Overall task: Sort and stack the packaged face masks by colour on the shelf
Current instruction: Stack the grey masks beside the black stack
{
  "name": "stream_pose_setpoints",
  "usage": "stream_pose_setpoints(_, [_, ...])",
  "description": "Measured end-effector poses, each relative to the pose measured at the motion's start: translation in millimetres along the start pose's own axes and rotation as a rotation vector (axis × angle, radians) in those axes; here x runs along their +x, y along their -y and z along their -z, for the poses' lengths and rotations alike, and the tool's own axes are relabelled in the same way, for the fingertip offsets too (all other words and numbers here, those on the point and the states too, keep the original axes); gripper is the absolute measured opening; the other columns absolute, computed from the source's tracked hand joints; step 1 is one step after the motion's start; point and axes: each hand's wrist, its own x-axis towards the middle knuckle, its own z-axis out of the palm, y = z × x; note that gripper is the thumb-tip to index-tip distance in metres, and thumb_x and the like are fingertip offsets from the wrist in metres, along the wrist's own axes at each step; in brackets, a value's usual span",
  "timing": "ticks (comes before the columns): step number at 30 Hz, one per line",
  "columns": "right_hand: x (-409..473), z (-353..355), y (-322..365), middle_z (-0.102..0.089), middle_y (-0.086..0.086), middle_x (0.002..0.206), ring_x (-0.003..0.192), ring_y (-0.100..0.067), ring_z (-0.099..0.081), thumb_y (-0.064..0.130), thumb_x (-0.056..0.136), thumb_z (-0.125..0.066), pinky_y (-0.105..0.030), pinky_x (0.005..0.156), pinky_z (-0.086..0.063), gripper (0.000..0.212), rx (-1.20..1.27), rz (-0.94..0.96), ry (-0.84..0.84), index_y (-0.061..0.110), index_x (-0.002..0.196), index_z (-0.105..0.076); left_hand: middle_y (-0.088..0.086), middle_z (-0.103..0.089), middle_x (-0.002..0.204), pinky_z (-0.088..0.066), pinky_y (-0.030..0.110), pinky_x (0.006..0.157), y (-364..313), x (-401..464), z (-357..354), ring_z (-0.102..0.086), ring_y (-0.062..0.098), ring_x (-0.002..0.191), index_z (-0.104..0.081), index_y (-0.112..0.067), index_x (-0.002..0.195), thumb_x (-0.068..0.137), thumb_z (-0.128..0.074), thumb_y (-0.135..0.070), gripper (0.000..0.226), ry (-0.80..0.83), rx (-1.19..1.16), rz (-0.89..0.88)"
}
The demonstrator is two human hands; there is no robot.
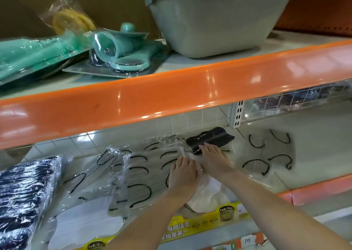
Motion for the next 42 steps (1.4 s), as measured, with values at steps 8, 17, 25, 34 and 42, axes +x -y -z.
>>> stream_pose_setpoints(8, [1,-7,3,-0.047,-0.001,0.137,0.128,-0.019,-0.042,0.019,0.096,-0.048,-0.033,0.105,-0.035,0.047,0.024,0.031,-0.076,0.014,0.141,-0.035,0.004,-0.027,0.155,-0.015,0.037,0.116,2,-4,-9,-0.017,0.022,0.145,-0.033,-0.014,0.145,0.072,0.014,-0.055,0.096,-0.033,-0.029,0.015])
stream_pose_setpoints(17, [4,-18,4,-0.054,0.003,0.118,0.112,-0.016,-0.049,0.018,0.096,-0.048,-0.031,0.094,-0.039,0.023,-0.026,0.059,-0.16,0.02,0.118,-0.055,-0.003,-0.038,0.145,-0.019,0.032,0.112,4,-4,-7,-0.024,0.016,0.139,-0.044,-0.018,0.135,0.097,-0.034,-0.038,0.044,-0.11,-0.152,0.046])
stream_pose_setpoints(25, [13,-13,1,-0.052,0.003,0.105,0.101,-0.018,-0.051,0.018,0.096,-0.047,-0.03,0.086,-0.039,0.011,-0.003,0.087,-0.233,0.018,0.104,-0.054,0.0,-0.051,0.126,-0.034,0.028,0.099,11,-2,1,-0.042,0.018,0.123,-0.053,-0.014,0.117,0.097,-0.045,-0.024,0.024,-0.165,-0.299,0.03])
stream_pose_setpoints(34, [9,-4,21,-0.063,-0.005,0.085,0.082,-0.029,-0.062,0.008,0.084,-0.064,-0.036,0.069,-0.046,0.004,0.165,0.308,-0.462,0.009,0.086,-0.061,0.009,-0.062,0.106,-0.051,0.041,0.073,21,7,34,-0.061,0.032,0.097,-0.056,-0.011,0.108,0.064,-0.084,-0.02,0.052,-0.501,0.068,-0.007])
stream_pose_setpoints(42, [1,-9,41,-0.063,-0.003,0.083,0.076,-0.027,-0.064,0.009,0.076,-0.067,-0.028,0.053,-0.045,0.01,0.221,0.475,-0.463,0.01,0.086,-0.063,-0.002,-0.063,0.073,-0.046,0.03,0.051,56,-10,41,-0.063,0.023,0.069,-0.06,-0.015,0.073,0.062,-0.084,-0.009,0.027,-0.563,0.082,-0.107])
